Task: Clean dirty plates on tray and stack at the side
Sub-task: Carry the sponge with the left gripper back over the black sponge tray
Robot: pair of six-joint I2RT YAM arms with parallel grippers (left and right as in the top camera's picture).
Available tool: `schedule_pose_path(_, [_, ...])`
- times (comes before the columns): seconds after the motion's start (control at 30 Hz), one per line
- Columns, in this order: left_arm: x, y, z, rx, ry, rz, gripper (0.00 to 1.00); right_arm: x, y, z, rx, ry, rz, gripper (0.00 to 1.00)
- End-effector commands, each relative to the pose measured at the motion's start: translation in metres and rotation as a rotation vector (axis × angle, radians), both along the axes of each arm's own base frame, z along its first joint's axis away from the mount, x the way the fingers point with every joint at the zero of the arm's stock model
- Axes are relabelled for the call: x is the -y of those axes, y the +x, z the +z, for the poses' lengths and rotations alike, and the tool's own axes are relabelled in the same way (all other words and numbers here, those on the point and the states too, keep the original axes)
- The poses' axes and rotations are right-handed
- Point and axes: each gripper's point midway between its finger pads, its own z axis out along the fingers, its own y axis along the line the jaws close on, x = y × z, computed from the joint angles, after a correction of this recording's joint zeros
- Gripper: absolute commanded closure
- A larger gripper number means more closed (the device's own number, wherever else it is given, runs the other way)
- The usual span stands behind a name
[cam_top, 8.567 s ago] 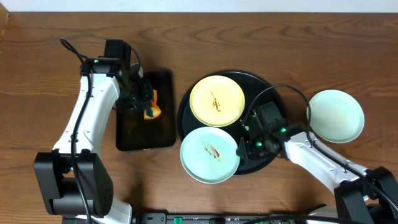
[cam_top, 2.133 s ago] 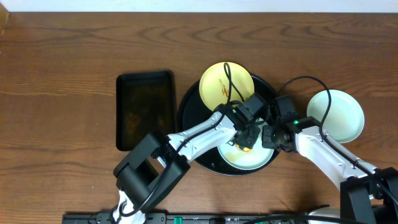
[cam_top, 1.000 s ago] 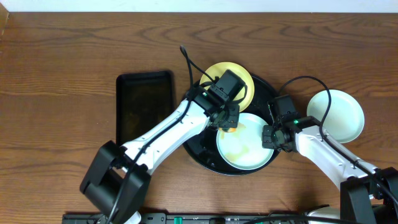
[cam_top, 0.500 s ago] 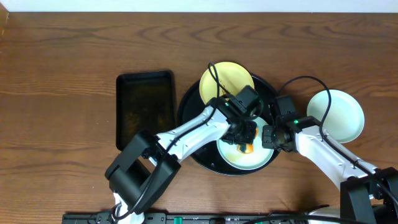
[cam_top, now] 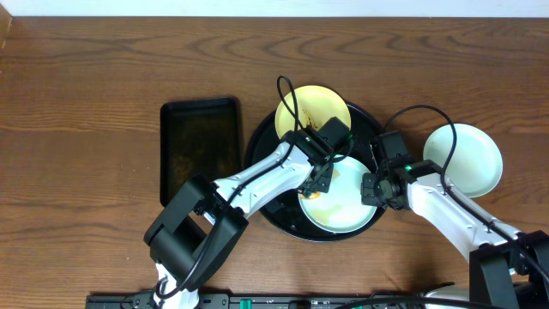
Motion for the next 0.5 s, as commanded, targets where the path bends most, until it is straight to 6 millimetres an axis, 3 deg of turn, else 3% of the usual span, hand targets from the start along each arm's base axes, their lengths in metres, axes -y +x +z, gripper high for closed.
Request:
schedule_pose_path(0.0, [-0.018, 0.018, 0.015, 0.088, 0.054, -0.009, 0.93, 0.019, -0.012, -0.013, -0.049, -0.09, -0.027, 0.99])
schedule_pose_path(0.23, [-0.023, 0.02, 0.06, 0.154, -0.009, 0.007, 0.92, 0.02, -0.013, -0.013, -0.051, -0.091, -0.027, 0.99])
schedule_pose_path(0.47, [-0.056, 0.023, 0.082, 0.149, 0.0, 0.083, 0.93, 0.02, -0.013, -0.013, -0.051, -0.091, -0.027, 0.98])
